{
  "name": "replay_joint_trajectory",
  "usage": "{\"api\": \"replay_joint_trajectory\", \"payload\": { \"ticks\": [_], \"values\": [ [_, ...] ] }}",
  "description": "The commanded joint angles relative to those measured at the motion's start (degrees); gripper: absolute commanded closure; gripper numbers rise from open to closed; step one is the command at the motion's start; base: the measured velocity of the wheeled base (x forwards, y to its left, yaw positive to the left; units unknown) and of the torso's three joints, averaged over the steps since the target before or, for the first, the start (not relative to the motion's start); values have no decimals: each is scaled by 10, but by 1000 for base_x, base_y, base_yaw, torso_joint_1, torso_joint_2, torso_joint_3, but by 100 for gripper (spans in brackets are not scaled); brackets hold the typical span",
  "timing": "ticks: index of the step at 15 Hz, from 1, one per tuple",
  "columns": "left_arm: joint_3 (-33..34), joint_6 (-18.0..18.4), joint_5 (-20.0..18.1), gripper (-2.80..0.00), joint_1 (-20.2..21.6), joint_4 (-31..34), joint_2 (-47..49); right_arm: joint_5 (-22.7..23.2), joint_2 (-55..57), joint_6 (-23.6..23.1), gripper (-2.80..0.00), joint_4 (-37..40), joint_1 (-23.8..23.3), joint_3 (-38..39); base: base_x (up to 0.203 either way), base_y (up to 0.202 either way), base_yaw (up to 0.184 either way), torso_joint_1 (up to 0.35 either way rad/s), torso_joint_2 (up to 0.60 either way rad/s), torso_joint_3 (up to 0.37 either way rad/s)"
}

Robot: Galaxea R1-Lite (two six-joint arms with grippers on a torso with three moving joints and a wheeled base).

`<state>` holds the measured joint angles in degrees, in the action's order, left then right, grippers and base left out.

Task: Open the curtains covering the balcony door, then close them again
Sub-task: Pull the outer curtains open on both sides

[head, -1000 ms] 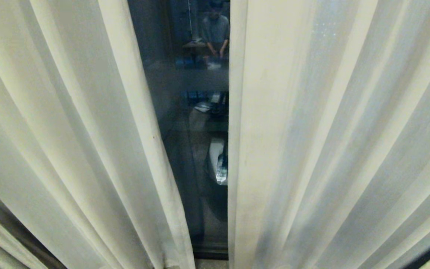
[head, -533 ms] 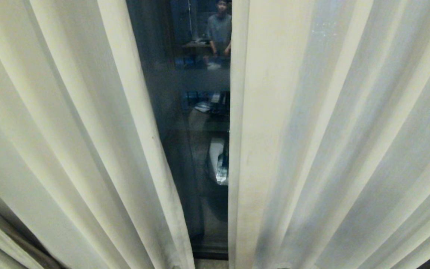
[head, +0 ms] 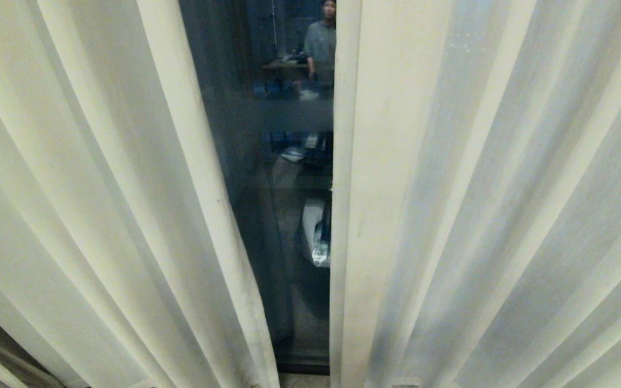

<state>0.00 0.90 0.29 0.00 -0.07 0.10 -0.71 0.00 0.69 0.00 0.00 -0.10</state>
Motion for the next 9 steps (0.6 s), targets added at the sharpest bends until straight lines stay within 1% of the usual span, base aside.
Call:
{"api": "replay_joint_trajectory", "payload": {
  "ticks": [1, 9],
  "values": [
    [0, 0, 0, 0, 0, 0, -1, 0, 0, 0, 0, 0, 0, 0, 0, 0, 0, 0, 0, 0],
    [0, 0, 0, 0, 0, -1, -1, 0, 0, 0, 0, 0, 0, 0, 0, 0, 0, 0, 0, 0]
  ]
}}
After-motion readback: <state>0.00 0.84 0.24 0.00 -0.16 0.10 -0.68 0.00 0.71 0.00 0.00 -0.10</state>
